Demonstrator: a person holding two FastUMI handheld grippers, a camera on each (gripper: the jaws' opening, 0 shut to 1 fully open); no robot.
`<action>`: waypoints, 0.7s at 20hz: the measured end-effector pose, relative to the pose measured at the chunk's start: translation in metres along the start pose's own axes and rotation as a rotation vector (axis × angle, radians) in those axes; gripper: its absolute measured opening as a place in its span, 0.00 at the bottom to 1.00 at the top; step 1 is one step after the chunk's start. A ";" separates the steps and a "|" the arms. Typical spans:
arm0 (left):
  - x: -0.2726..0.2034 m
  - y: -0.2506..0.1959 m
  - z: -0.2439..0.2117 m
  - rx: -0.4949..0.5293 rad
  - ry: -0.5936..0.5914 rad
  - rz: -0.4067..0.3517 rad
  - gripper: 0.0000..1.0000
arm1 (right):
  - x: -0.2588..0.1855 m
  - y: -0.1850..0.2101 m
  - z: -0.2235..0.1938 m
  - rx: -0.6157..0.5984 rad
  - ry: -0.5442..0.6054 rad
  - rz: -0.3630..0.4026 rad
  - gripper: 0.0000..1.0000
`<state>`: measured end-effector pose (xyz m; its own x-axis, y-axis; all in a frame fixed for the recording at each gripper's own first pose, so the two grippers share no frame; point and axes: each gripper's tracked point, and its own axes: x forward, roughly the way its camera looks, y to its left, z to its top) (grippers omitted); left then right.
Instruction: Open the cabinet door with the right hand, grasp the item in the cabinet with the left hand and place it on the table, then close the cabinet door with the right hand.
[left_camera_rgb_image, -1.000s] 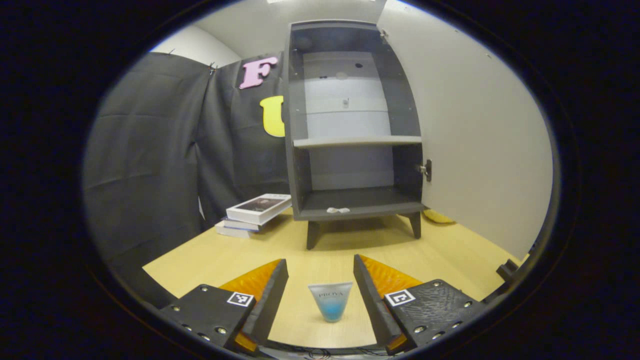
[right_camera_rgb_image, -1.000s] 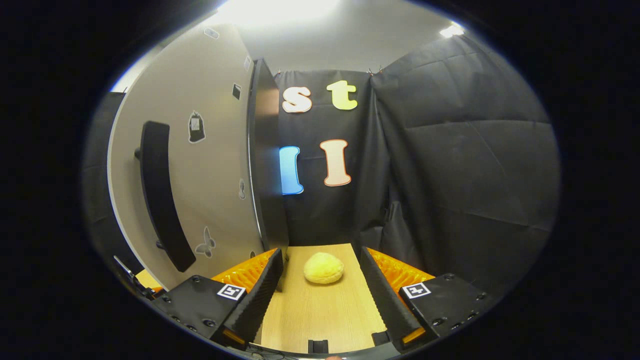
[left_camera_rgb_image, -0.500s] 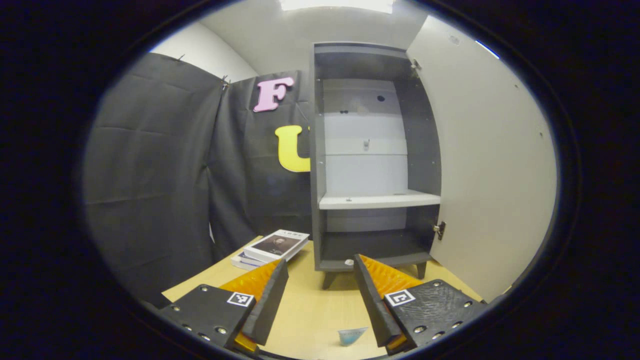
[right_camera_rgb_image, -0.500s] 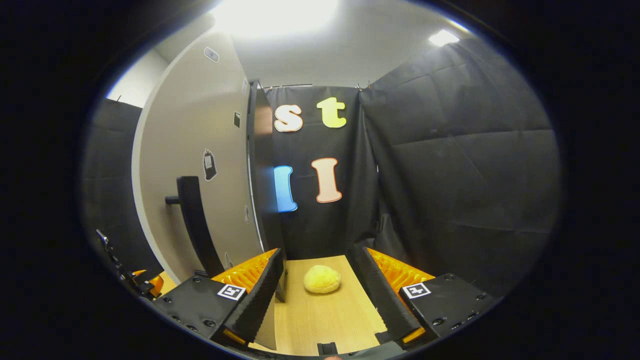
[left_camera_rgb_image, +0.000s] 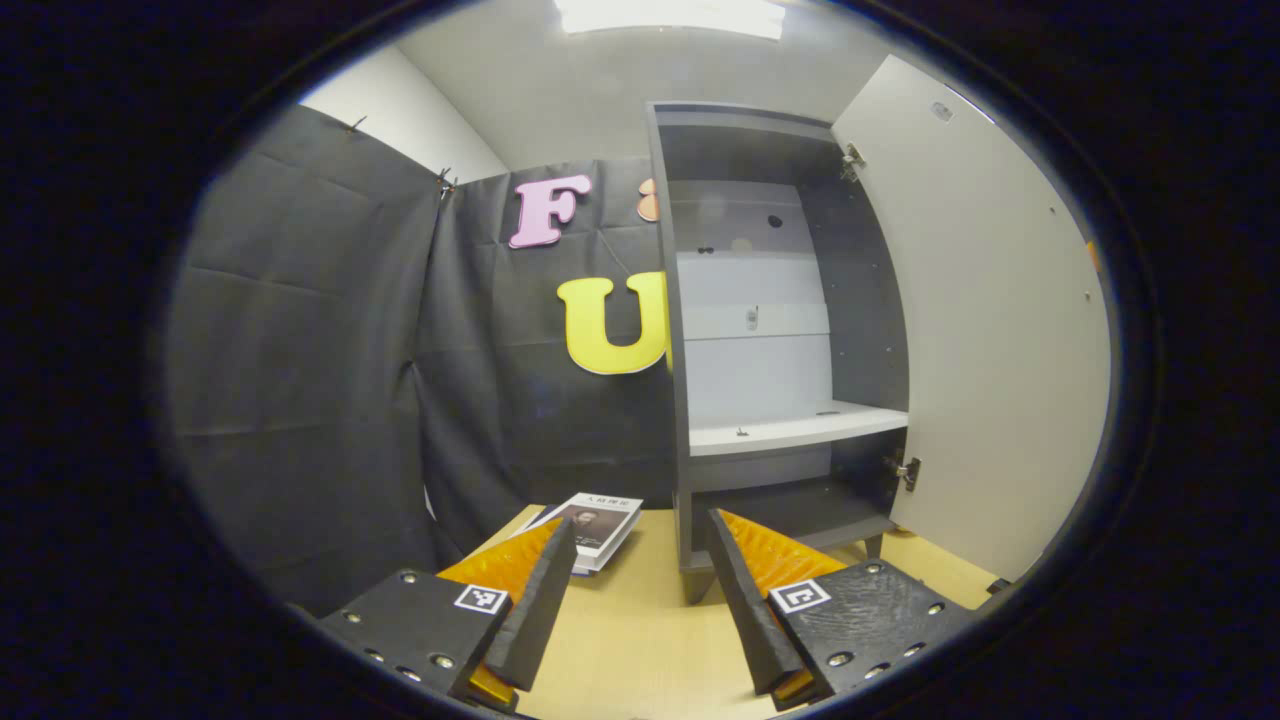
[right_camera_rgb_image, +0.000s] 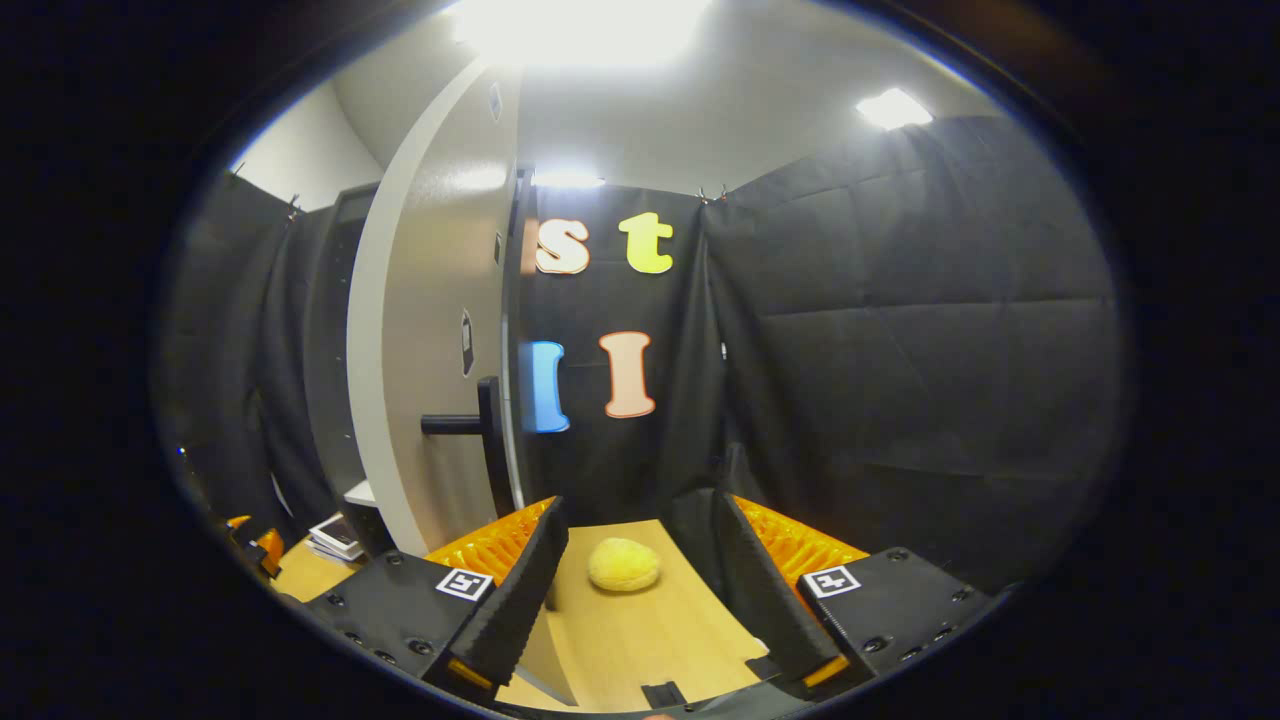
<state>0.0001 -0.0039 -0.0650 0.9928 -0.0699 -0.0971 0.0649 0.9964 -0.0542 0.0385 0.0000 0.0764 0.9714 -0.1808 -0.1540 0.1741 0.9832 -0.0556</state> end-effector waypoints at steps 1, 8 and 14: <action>0.001 0.006 0.001 -0.004 -0.004 0.000 0.80 | -0.003 0.000 0.002 -0.024 -0.004 -0.024 0.92; 0.013 0.041 -0.006 -0.003 -0.006 -0.020 0.80 | -0.006 0.024 0.000 0.032 0.023 -0.045 0.95; 0.014 0.059 -0.013 -0.004 0.001 -0.050 0.80 | -0.021 0.055 -0.001 0.029 0.032 -0.013 0.92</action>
<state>0.0169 0.0530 -0.0826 0.9882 -0.1200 -0.0947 0.1144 0.9914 -0.0634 0.0275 0.0574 0.0759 0.9634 -0.1937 -0.1853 0.1915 0.9810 -0.0296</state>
